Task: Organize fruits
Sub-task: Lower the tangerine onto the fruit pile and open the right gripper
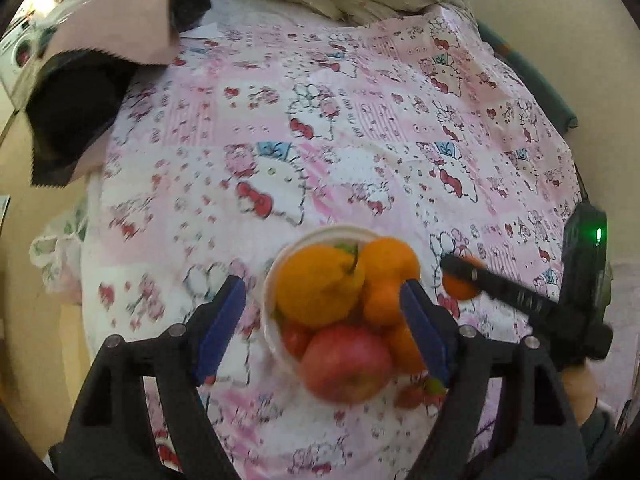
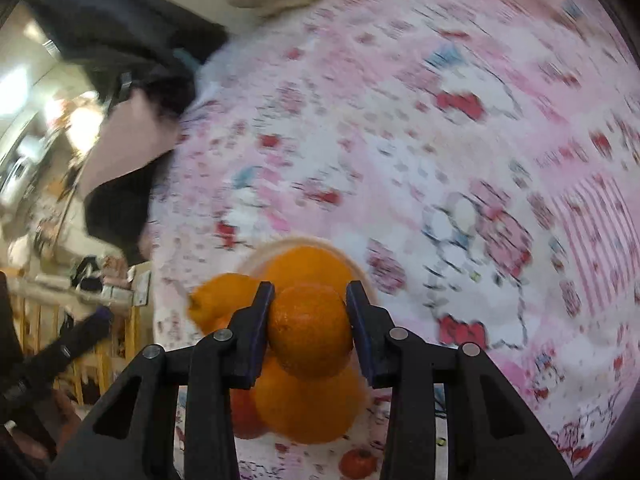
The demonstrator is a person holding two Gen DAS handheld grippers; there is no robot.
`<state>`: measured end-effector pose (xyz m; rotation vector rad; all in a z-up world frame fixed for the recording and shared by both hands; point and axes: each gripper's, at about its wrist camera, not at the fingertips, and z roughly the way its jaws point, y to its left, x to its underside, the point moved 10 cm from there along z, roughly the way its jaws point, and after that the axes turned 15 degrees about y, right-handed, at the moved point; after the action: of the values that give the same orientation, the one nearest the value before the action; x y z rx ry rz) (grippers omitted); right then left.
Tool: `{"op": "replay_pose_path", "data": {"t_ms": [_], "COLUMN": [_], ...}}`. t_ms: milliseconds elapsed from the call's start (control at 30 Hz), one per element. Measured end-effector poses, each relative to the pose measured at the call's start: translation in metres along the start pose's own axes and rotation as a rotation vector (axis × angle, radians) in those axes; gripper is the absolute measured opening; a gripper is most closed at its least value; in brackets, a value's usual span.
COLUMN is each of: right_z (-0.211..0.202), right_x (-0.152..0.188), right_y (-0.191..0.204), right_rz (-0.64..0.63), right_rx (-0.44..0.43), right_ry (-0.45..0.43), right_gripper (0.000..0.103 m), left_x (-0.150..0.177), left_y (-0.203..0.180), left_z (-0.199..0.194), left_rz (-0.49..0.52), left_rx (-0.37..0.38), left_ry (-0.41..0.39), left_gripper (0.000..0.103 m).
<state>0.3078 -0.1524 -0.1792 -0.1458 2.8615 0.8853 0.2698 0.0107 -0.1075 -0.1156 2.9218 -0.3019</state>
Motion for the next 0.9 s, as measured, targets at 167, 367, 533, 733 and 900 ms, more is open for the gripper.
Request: {"op": "replay_pose_path", "data": {"t_ms": [167, 367, 533, 733, 900], "right_z": [0.004, 0.003, 0.014, 0.038, 0.046], "right_x": [-0.006, -0.017, -0.023, -0.019, -0.025], "right_y": [0.023, 0.02, 0.025, 0.042, 0.048], "right_rz": [-0.063, -0.028, -0.034, -0.069, -0.109], "right_rx": [-0.005, -0.041, -0.043, -0.076, -0.024], "right_ry": [0.0, -0.003, 0.011, 0.073, 0.051], "right_gripper": [0.039, 0.039, 0.039, 0.039, 0.04], "left_x": [0.027, 0.041, 0.044, 0.043, 0.041], "left_y": [0.021, 0.046, 0.054, 0.055, 0.053], "left_z": [-0.027, -0.039, -0.022, -0.008, -0.006], "left_rz": [-0.052, -0.095, -0.116, -0.142, -0.147], "left_rx": [-0.014, -0.101, -0.117, -0.084, -0.074], "left_ry": [-0.068, -0.163, -0.134, -0.092, -0.085], "left_gripper": [0.077, 0.083, 0.087, 0.087, 0.087]}}
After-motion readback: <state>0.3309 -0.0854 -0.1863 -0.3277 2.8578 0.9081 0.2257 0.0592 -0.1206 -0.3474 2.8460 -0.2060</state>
